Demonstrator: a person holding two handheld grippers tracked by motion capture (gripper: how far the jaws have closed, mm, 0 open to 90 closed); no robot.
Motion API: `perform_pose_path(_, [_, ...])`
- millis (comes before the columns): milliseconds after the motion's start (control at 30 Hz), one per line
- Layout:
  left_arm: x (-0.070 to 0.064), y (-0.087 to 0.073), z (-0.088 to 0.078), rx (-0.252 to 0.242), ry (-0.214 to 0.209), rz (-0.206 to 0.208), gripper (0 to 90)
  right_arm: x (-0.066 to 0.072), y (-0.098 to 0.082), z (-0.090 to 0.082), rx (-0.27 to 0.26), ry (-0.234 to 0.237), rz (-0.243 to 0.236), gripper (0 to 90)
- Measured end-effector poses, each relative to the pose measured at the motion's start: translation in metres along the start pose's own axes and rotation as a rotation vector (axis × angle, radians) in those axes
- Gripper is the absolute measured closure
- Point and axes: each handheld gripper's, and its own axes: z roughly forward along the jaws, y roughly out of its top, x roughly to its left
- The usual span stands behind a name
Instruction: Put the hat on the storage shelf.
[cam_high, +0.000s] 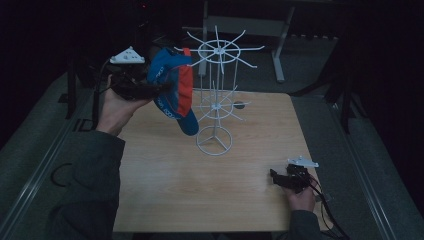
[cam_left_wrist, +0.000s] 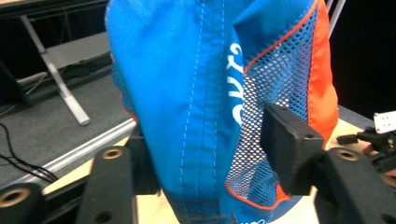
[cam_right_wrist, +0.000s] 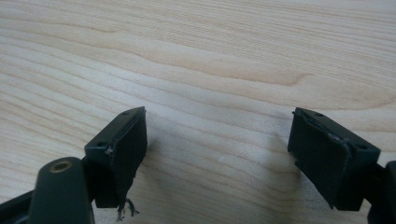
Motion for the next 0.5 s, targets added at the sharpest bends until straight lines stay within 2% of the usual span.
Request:
perform_pose_path(200, [0.001, 0.001, -0.006, -0.011, 0.029, -0.013, 37.4, 0.000, 0.000, 0.000, 0.000, 0.000, 0.001, 19.6])
perform_pose_path(333, [0.002, 0.000, -0.011, -0.016, 0.053, -0.014, 35.9, 0.000, 0.000, 0.000, 0.000, 0.000, 0.000, 19.6])
perform_pose_path(500, [0.006, -0.005, -0.021, -0.032, 0.063, -0.034, 35.0, 0.000, 0.000, 0.000, 0.000, 0.000, 0.000, 19.6])
